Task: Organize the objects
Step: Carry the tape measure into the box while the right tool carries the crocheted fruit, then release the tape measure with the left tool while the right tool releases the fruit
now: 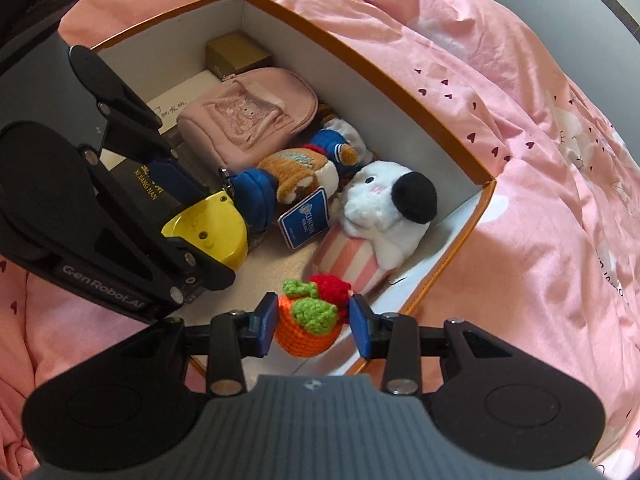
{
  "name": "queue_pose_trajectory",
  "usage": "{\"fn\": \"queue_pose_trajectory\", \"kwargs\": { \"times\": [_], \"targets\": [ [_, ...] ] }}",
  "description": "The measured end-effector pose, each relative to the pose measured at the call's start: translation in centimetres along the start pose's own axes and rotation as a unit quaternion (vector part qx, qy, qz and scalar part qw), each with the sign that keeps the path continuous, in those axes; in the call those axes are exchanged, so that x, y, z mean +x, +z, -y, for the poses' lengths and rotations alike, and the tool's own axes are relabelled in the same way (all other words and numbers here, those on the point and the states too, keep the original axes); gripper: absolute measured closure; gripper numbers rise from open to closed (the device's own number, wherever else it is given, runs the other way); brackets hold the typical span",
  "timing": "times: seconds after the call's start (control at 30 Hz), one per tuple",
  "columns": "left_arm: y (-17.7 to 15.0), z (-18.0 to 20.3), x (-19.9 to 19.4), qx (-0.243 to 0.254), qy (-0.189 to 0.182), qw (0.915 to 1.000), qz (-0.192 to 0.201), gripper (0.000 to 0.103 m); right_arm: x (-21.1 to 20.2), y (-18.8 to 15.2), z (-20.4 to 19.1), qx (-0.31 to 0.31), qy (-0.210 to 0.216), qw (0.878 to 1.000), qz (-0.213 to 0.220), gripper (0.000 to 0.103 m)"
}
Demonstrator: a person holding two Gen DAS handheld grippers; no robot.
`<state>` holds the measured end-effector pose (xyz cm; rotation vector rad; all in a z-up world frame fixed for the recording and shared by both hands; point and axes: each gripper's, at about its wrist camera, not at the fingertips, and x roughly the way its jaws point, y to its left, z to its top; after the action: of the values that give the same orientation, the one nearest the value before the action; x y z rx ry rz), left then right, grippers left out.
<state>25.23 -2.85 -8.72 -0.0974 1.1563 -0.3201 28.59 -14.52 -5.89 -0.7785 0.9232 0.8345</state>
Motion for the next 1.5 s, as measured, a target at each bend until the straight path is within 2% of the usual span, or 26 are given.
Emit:
{"fn": "queue_pose_trajectory", "kwargs": {
  "times": [0.13, 0.4, 0.63, 0.73, 0.97, 1.13, 1.2, 1.37, 1.5],
  "targets": [
    [0.2, 0.2, 0.5, 0.001, -0.005, 1.0, -0.006, 0.041, 0.0, 0.0, 0.2, -0.009, -0.003, 1.0, -0.007, 0.064],
    [0.4, 1.0, 1.2, 0.006, 0.008, 0.9999, -0.012, 0.041, -1.4, -0.3, -0.3, -0.017, -0.014, 1.0, 0.003, 0.055],
    [0.6, 1.3, 1.4, 0.005, 0.017, 0.9996, -0.02, 0.041, -1.6, -0.2, -0.9, -0.028, -0.027, 0.999, 0.0, 0.053],
    [0.5, 1.3, 1.2, 0.004, 0.018, 0.9998, -0.011, 0.043, -1.6, -0.2, -1.1, -0.029, -0.028, 0.999, 0.0, 0.05],
    [0.3, 1.3, 0.8, 0.001, 0.022, 0.9997, -0.001, 0.037, -1.8, -0.3, -1.5, -0.027, -0.035, 0.999, 0.001, 0.048],
    [-0.3, 1.7, -0.9, 0.003, 0.038, 0.9991, 0.021, 0.037, -2.6, -0.3, -1.6, -0.017, -0.035, 0.999, 0.008, 0.041],
    [0.1, 2.3, -1.3, -0.001, 0.045, 0.9985, 0.031, 0.035, -3.1, -0.3, -1.8, -0.013, -0.044, 0.999, 0.012, 0.035],
    [-0.5, 2.7, -4.6, -0.004, 0.07, 0.9952, 0.069, 0.034, -5.0, -0.4, -2.0, 0.004, -0.062, 0.998, 0.031, 0.034],
    [-1.1, 3.2, -7.5, -0.007, 0.087, 0.9901, 0.11, 0.033, -7.1, -0.6, -2.0, 0.043, -0.065, 0.995, 0.061, 0.031]
  ]
}}
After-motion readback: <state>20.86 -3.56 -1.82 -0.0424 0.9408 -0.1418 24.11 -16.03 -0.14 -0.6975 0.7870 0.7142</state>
